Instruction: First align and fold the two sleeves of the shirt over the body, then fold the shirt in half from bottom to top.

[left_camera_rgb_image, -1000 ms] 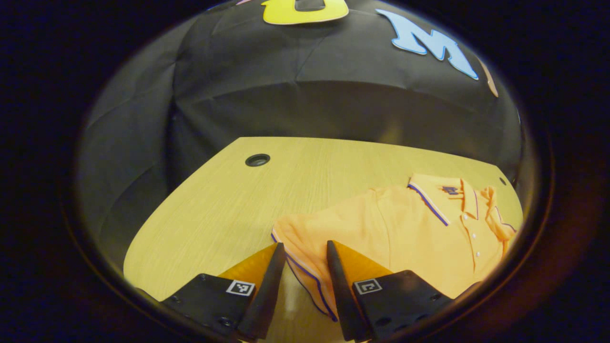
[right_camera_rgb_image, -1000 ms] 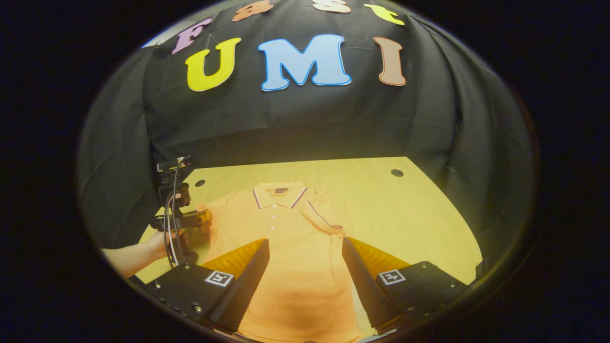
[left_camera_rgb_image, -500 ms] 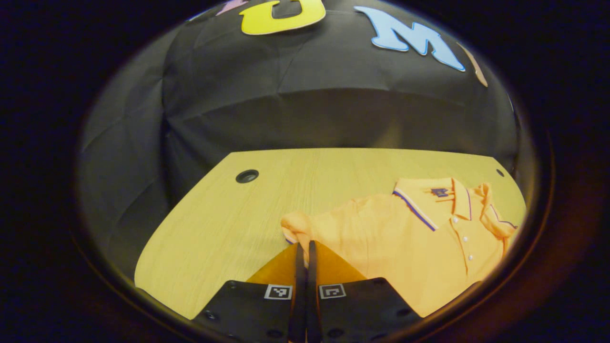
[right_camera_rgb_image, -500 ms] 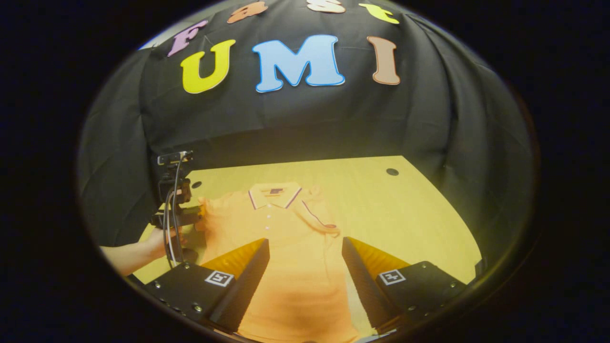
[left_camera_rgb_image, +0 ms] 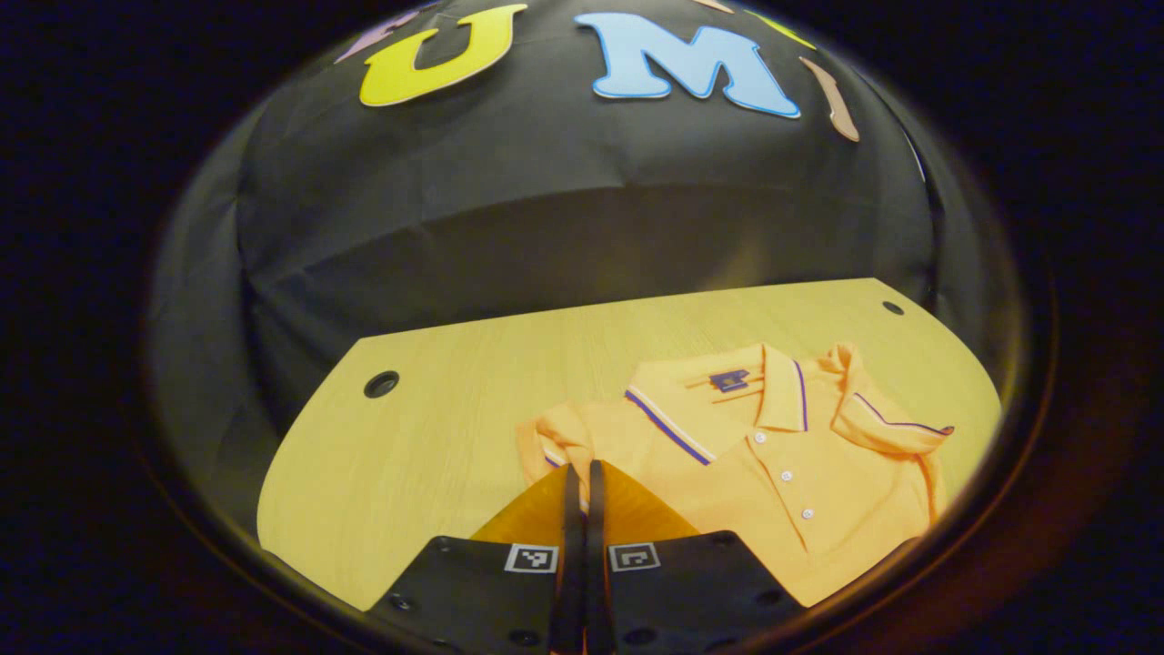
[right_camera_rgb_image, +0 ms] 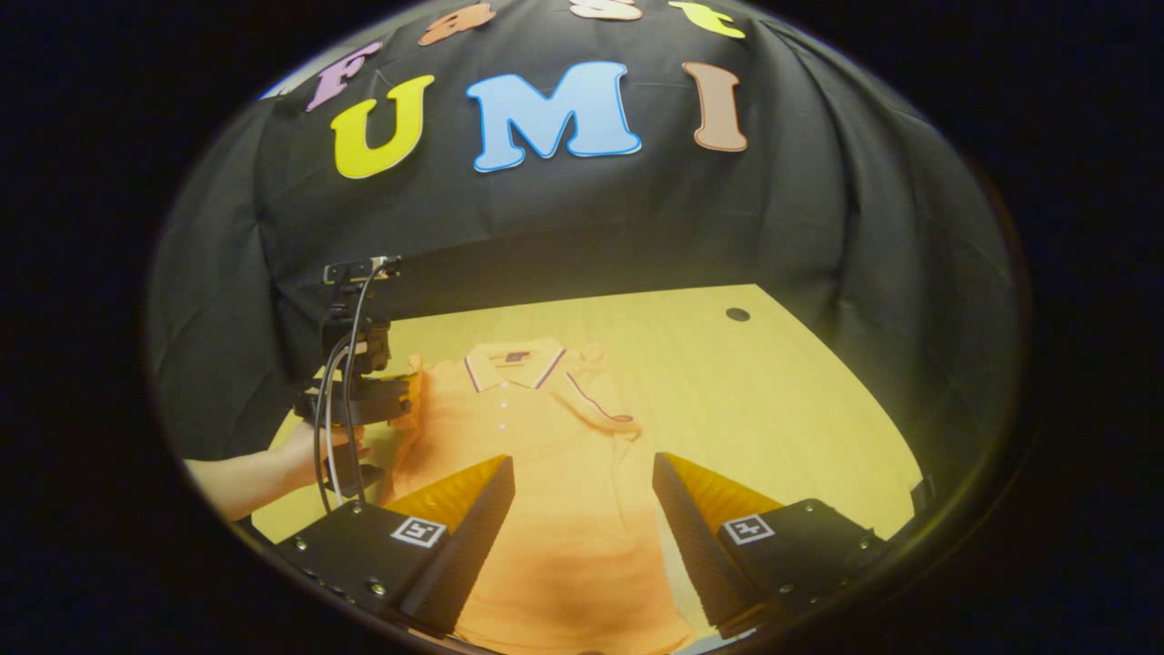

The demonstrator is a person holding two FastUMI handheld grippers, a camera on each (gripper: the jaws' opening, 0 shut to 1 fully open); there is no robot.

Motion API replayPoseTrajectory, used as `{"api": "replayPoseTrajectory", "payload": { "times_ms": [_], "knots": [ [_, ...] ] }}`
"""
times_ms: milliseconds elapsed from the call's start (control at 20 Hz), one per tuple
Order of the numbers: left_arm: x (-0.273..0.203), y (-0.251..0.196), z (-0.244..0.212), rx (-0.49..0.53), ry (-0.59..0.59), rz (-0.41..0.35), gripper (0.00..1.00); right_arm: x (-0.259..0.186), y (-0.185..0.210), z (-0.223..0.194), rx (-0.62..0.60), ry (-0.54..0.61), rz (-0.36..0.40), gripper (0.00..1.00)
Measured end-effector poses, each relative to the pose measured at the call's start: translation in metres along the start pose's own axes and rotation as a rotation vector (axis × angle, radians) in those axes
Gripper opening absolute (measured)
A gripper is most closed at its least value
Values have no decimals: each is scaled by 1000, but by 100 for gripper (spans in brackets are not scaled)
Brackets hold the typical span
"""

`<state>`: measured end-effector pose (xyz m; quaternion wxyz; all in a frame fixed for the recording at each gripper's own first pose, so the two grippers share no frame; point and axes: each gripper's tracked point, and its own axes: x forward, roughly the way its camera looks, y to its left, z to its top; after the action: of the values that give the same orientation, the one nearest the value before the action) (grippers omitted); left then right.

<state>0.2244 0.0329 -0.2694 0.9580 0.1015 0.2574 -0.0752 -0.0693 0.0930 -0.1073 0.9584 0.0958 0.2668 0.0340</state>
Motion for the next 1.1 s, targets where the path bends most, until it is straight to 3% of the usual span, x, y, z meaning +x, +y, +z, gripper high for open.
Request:
{"api": "replayPoseTrajectory", "payload": {
  "times_ms": [200,350,400,450,600,750,1100],
  "knots": [
    [1,-16,-7,2,35,-38,10,6,1,-11,43,7,4,95],
    [-15,-18,-4,-5,29,-42,23,6,0,-18,17,11,17,95],
    [-24,-18,-1,-10,19,-44,30,4,-1,-20,5,9,25,95],
    [-33,-17,1,-14,9,-41,46,0,-3,-24,-10,5,31,95],
    [-67,-17,-5,-31,-12,-38,76,-17,-10,-37,-33,0,48,95],
    [-107,-16,-22,-42,-12,-34,89,-22,-19,-61,-41,10,62,95],
    [-194,-29,-86,-27,36,-47,92,-46,-45,-116,-49,60,52,95]
  ]
}}
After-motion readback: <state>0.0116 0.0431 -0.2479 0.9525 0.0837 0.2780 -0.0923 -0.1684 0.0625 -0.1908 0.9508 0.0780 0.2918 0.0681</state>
